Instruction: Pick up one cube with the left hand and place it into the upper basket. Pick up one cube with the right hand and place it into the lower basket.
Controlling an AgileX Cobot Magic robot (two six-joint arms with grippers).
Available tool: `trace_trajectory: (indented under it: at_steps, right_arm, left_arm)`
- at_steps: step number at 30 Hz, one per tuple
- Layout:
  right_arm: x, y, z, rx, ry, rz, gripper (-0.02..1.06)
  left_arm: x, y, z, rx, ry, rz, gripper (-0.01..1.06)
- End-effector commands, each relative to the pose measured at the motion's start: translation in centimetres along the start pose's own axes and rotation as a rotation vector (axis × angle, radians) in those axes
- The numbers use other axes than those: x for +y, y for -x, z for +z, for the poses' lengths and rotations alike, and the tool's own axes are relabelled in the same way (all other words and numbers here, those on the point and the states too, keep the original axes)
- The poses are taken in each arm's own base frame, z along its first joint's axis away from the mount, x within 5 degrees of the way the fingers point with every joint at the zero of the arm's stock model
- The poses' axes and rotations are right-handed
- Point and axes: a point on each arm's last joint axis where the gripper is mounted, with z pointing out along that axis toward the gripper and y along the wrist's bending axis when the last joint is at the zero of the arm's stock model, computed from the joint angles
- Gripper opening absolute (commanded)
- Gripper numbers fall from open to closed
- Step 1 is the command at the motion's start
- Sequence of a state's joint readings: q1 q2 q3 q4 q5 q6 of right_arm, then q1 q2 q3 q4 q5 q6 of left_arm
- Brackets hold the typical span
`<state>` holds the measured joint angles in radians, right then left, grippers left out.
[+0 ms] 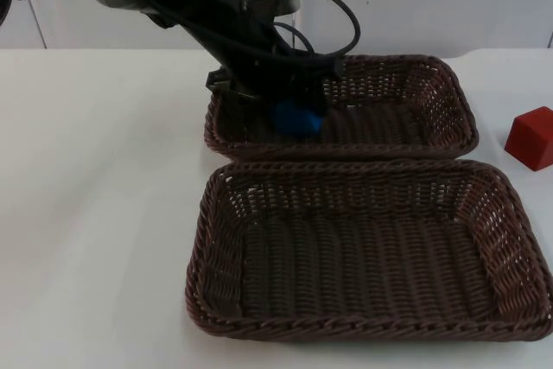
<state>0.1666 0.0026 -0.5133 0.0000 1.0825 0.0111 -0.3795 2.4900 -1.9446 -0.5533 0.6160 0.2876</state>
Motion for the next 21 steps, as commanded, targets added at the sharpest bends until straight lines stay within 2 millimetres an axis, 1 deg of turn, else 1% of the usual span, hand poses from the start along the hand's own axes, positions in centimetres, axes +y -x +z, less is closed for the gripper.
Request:
trace_trajectory:
  at_steps: [1,4,5,6,9,10,11,13,16,18,19,21]
  right_arm:
    - [0.0,0.0,-0.1,-0.008,-0.005,0.006,1.05]
    - [0.0,0.0,-0.1,-0.008,-0.005,0.006,1.05]
    - [0.0,0.0,-0.1,-0.008,-0.005,0.006,1.05]
    - [0.0,0.0,-0.1,-0.008,-0.005,0.006,1.05]
    - [0.0,0.0,-0.1,-0.008,-0.005,0.008,1.05]
    - [0.0,0.0,-0.1,-0.008,-0.005,0.008,1.05]
    - [0.0,0.0,-0.1,-0.008,-0.005,0.008,1.05]
    - [0.0,0.0,-0.1,-0.008,-0.005,0.008,1.05]
    - [0.0,0.0,-0.1,-0.008,-0.005,0.008,1.05]
    - [0.0,0.0,-0.1,-0.008,-0.005,0.008,1.05]
    - [0.0,0.0,-0.1,-0.008,-0.005,0.008,1.05]
    - [0.0,0.0,-0.1,-0.008,-0.005,0.008,1.05]
  left_arm:
    - [-0.4,0.2,-0.2,-0.007,-0.001,0.015,0.13]
    - [-0.4,0.2,-0.2,-0.007,-0.002,0.011,0.35]
    - [-0.4,0.2,-0.2,-0.010,-0.010,-0.001,0.48]
    - [-0.4,0.2,-0.2,-0.010,-0.010,-0.001,0.48]
    - [-0.7,0.5,-0.4,-0.023,-0.030,-0.026,0.69]
    - [-0.9,0.7,-0.5,-0.026,-0.037,-0.026,0.74]
    - [-0.9,0.7,-0.5,-0.026,-0.037,-0.026,0.74]
    - [-1.3,1.3,-1.0,-0.032,-0.054,-0.022,0.80]
    - [-1.8,1.9,-1.6,-0.035,-0.076,-0.020,0.80]
    - [-2.5,2.8,-2.9,-0.047,-0.092,-0.002,0.80]
    - [-2.5,2.8,-2.9,-0.047,-0.092,-0.002,0.80]
    - [-3.1,3.5,-4.3,-0.068,-0.098,0.014,0.80]
